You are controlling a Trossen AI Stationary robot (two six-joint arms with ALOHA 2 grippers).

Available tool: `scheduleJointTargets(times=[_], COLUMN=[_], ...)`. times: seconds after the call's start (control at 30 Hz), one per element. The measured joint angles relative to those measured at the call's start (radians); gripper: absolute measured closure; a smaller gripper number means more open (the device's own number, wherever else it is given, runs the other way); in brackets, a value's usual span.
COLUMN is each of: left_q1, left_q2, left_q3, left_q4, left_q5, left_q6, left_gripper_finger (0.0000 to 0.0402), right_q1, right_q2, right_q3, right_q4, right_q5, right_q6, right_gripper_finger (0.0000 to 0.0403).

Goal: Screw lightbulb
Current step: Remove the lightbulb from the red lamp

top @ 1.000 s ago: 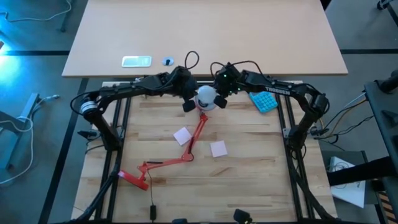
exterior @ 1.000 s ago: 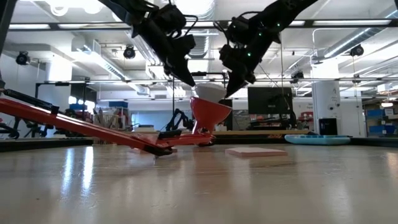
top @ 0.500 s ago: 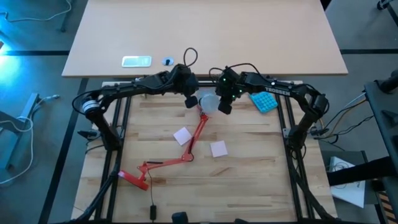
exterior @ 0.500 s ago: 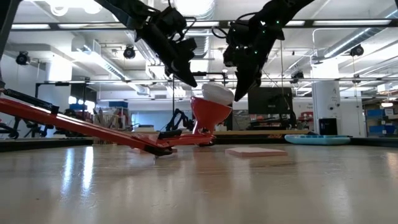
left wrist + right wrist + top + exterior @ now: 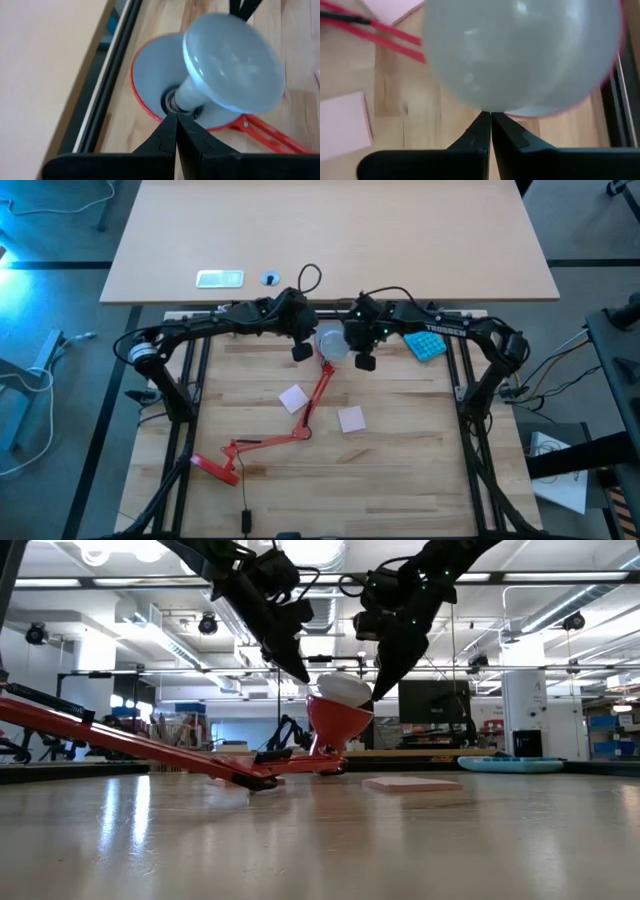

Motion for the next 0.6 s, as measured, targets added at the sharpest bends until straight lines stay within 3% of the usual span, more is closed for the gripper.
scheduleJointTargets(times=[0.33,0.6], left_q1=[-0.013,-0.02], left_q2=[-0.011,-0.082], left_q3=[-0.011,-0.143], left_q4=[-0.082,0.0], left_q5=[0.0,-0.01], left_q6=[0.05,0.023], left_gripper_finger=[0.0401,0.0402], right_q1=[0.036,0.036], right_q2=[-0.001,-0.001], right_q3=[-0.06,-0.121], right_q4=[0.175,0.416], right_q5=[0.078,0.03], right_q6=[-0.14,-0.224], right_gripper_finger=[0.0318,0.0239])
